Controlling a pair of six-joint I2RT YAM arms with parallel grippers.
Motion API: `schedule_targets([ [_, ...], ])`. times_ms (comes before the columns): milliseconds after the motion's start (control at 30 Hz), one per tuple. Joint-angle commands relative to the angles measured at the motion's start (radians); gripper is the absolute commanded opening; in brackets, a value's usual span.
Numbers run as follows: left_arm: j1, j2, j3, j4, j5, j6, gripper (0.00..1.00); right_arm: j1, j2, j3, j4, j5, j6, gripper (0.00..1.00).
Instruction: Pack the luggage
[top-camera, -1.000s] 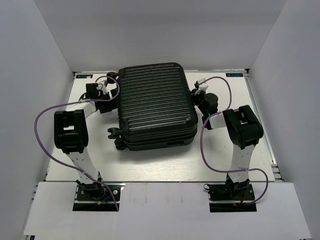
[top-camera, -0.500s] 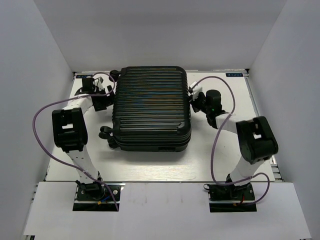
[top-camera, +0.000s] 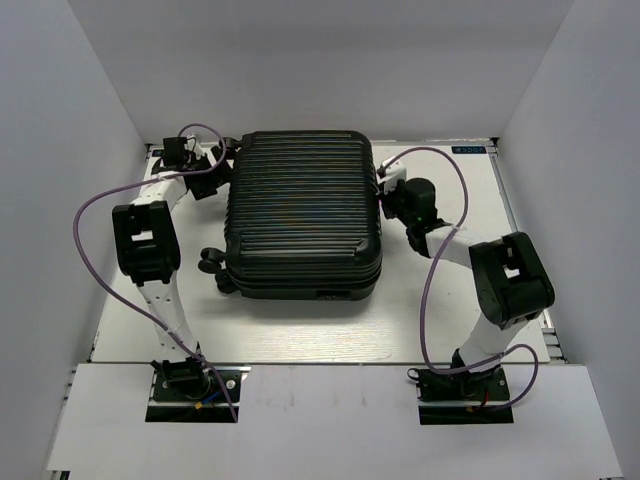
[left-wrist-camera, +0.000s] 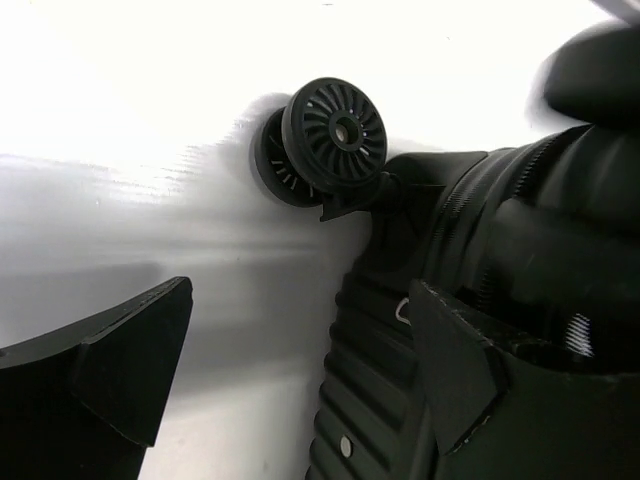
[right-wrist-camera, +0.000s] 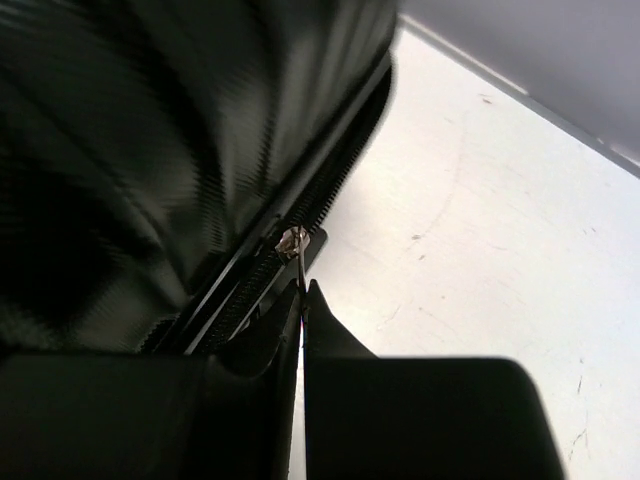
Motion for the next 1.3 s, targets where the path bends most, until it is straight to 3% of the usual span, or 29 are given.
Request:
schedule_targets([
  [0, -0.040, 0.000, 0.027, 0.046, 0.114, -0.058, 1.00, 0.014, 0.028, 0.106, 0.273, 0.232, 0.118, 0.00],
  [200, -0.040, 0.031, 0.058, 0.061, 0.136, -0.042, 1.00, 0.001, 0.100, 0.165, 0.339, 0.236, 0.165, 0.00],
  [300, -0.040, 0.051, 0.080, 0.078, 0.163, -0.053, 1.00, -0.006, 0.161, 0.182, 0.469, 0.119, 0.146, 0.00],
  [333, -0.041, 0.077, 0.090, 0.087, 0.166, -0.058, 1.00, -0.009, 0.210, 0.169, 0.633, 0.010, 0.118, 0.00],
  [400, -0.041, 0.098, 0.147, 0.081, 0.176, -0.067, 1.00, -0.008, 0.232, 0.162, 0.732, -0.028, 0.100, 0.00],
  [600, -0.043, 0.203, 0.290, 0.035, 0.225, -0.107, 1.00, -0.014, 0.232, 0.170, 0.715, -0.059, 0.113, 0.00],
  [700, -0.028, 0.103, 0.155, 0.027, 0.213, -0.088, 1.00, -0.012, 0.209, 0.172, 0.636, -0.062, 0.124, 0.00],
  [767, 0.019, -0.088, -0.074, 0.068, 0.173, -0.075, 1.00, -0.015, 0.195, 0.158, 0.603, -0.048, 0.132, 0.00],
  [833, 0.052, -0.198, -0.157, 0.029, 0.137, -0.062, 1.00, -0.012, 0.183, 0.146, 0.595, -0.045, 0.130, 0.00],
  [933, 0.135, -0.369, -0.233, -0.141, 0.084, -0.042, 1.00, -0.012, 0.152, 0.107, 0.554, -0.037, 0.146, 0.00],
  [967, 0.162, -0.398, -0.239, -0.269, 0.078, -0.042, 1.00, -0.012, 0.134, 0.098, 0.544, -0.033, 0.149, 0.00],
  [1033, 0.199, -0.527, -0.261, -0.341, 0.056, -0.035, 1.00, -0.012, 0.119, 0.077, 0.527, -0.030, 0.153, 0.00],
  [1267, 0.225, -0.783, -0.213, -0.817, -0.042, -0.180, 1.00, -0.011, 0.079, 0.037, 0.474, -0.014, 0.150, 0.00],
])
